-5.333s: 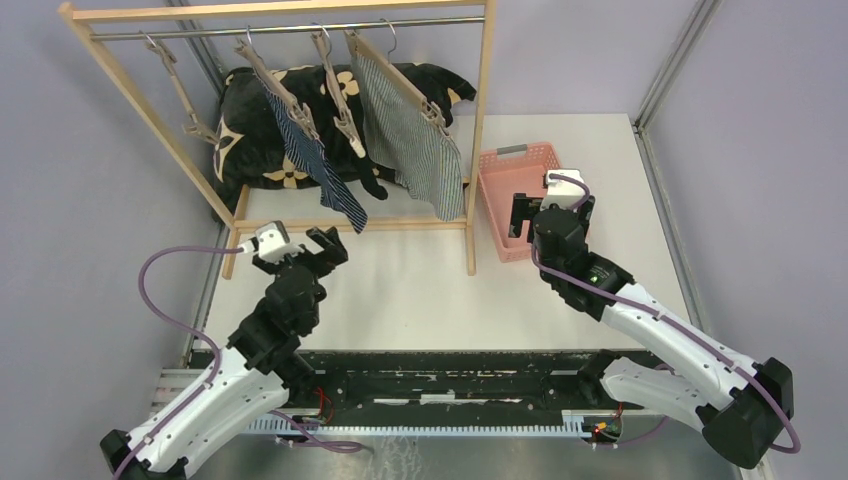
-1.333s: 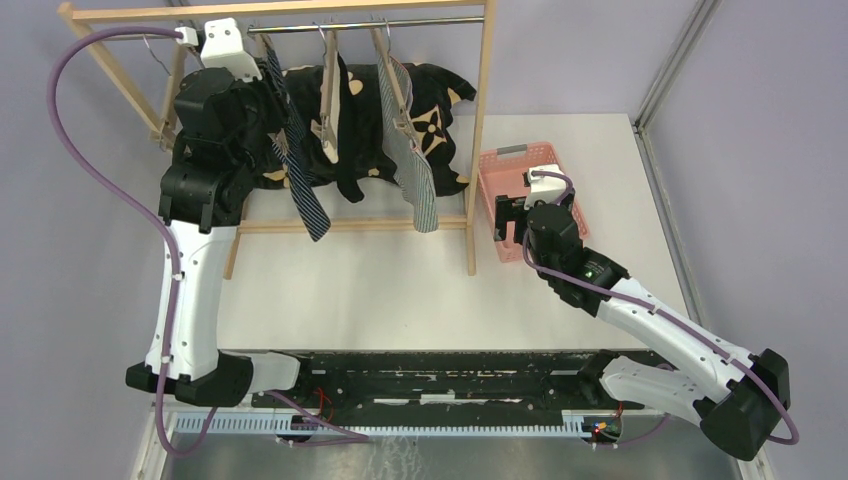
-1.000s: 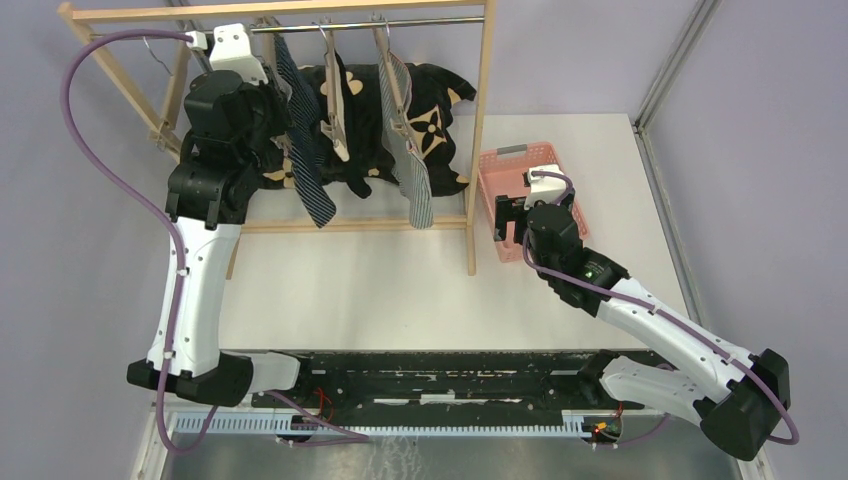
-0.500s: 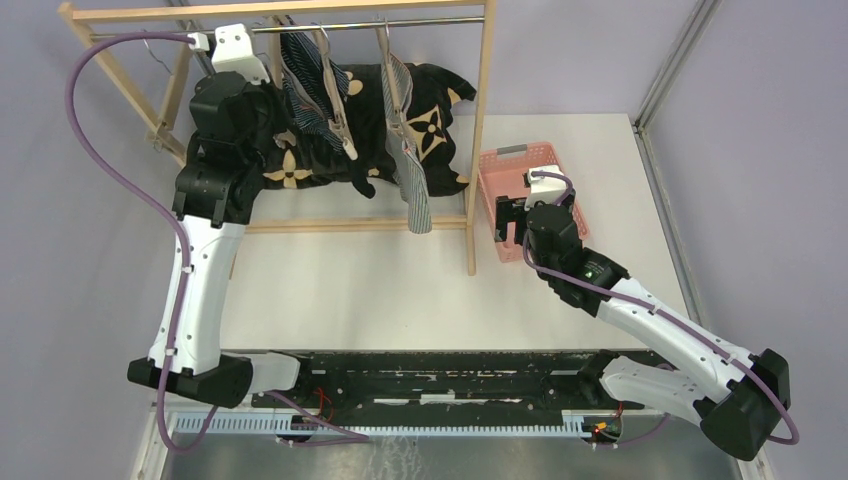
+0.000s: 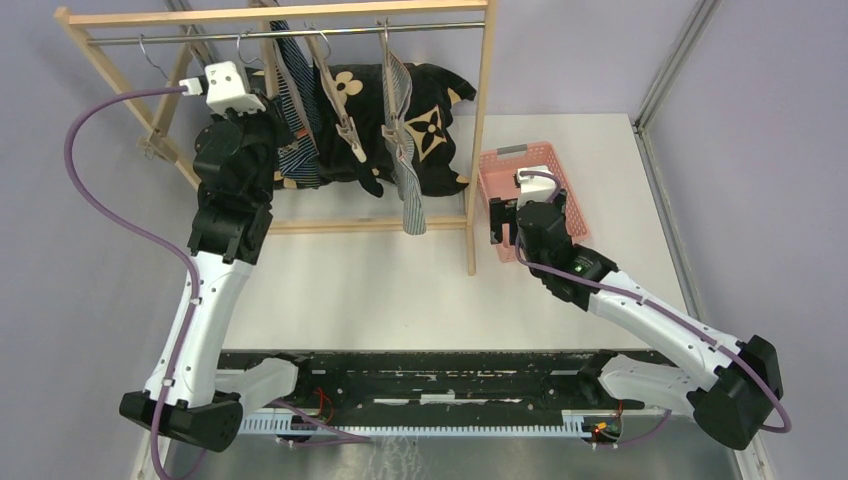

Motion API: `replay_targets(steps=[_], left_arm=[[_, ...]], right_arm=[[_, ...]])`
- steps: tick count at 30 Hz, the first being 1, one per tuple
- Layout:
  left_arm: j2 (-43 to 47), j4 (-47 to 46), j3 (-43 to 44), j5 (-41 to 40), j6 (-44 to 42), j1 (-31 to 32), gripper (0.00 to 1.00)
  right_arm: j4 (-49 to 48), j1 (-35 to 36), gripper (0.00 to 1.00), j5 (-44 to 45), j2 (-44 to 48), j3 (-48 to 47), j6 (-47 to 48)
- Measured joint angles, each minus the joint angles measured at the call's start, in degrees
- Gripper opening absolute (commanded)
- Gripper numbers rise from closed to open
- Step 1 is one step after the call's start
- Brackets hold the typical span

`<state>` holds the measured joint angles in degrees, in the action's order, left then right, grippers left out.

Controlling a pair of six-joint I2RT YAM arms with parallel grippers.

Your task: Remove the underwear clipped to the hanger

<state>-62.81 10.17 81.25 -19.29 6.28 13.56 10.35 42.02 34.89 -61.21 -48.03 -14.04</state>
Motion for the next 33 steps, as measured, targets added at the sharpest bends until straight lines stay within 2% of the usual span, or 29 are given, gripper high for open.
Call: replay_targets(steps=[6, 18, 33], left_arm=[[2.67, -6.29, -5.14, 0.33, -1.20, 0.00, 0.03], [15.26, -12.11, -17.55, 0.81, -1.20, 0.00, 0.03], [23.12, -11.93, -29.92, 3.39, -1.20, 0.00, 0.03]], right_arm=[[0.44, 0.00, 1.00, -0.02, -1.14, -0.07, 0.09], [0.20, 0.00, 1.00, -0.46, -1.14, -0.07, 0.22], [-0.70, 0.00, 1.00, -1.97, -3.41, -0.07, 0.24]])
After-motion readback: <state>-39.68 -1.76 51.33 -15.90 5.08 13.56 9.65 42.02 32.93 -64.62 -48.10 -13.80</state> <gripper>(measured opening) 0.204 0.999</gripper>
